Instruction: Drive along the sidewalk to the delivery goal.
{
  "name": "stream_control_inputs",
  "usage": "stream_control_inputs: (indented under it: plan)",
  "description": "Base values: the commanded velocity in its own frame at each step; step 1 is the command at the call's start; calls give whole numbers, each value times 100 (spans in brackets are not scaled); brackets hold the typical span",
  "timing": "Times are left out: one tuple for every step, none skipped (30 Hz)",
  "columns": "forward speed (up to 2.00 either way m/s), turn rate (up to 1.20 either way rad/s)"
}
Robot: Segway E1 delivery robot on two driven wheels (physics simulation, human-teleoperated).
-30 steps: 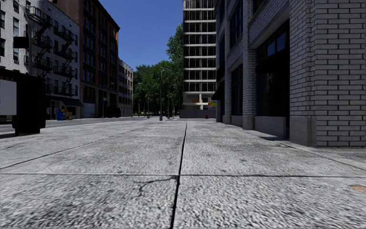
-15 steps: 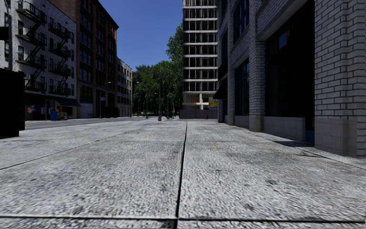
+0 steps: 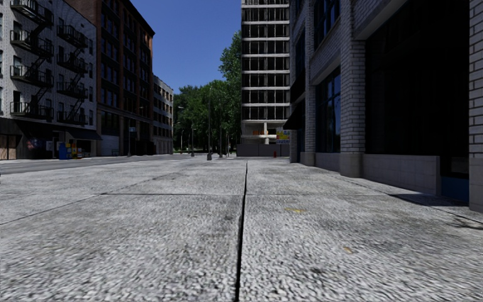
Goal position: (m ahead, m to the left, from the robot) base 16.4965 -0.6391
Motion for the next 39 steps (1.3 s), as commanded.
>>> stream_control_inputs:
  plan:
    - [200, 0]
    - [200, 0]
    - [200, 0]
    - [200, 0]
    - [200, 0]
    - [200, 0]
    - [200, 0]
    - [200, 0]
    - [200, 0]
    - [200, 0]
    - [200, 0]
    - [200, 0]
    - [200, 0]
    - [200, 0]
    - [200, 0]
    - [200, 0]
    - [200, 0]
    - [200, 0]
    - [200, 0]
    - [200, 0]
    - [200, 0]
    - [200, 0]
    - [200, 0]
    - [199, 0]
    - [199, 0]
    - [199, 0]
    - [198, 0]
    - [198, 0]
    - [198, 0]
    - [198, 0]
    - [198, 0]
    - [198, 0]
    - [198, 0]
    - [198, 0]
    - [198, 0]
    - [198, 0]
    - [198, 0]
    - [198, 0]
    - [198, 0]
